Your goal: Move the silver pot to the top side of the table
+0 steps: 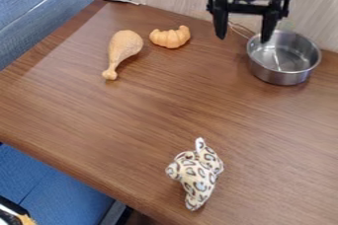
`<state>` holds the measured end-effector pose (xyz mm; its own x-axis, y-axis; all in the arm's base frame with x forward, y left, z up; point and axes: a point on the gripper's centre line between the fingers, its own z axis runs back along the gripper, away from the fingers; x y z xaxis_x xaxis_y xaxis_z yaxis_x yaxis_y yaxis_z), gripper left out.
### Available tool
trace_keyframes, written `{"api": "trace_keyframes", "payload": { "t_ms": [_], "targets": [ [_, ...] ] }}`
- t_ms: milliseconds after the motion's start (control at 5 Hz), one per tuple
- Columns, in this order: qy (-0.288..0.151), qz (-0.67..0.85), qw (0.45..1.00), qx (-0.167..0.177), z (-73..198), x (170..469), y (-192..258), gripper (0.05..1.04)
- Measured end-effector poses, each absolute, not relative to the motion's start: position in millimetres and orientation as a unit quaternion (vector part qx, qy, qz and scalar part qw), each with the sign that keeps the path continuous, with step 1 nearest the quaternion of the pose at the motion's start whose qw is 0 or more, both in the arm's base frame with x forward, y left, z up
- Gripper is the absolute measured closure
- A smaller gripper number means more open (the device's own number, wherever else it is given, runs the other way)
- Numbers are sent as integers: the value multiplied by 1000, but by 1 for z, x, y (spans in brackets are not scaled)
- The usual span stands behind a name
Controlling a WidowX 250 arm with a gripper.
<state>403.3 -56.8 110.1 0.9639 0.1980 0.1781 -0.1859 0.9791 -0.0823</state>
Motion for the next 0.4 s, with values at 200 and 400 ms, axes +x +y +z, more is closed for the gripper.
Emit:
{"api": "trace_keyframes", "payload": {
  "t_ms": [200,400],
  "targets": [
    [-99,103,989,-42,122,394,-47,83],
    [-96,106,989,-45,122,394,-48,83]
  ]
}}
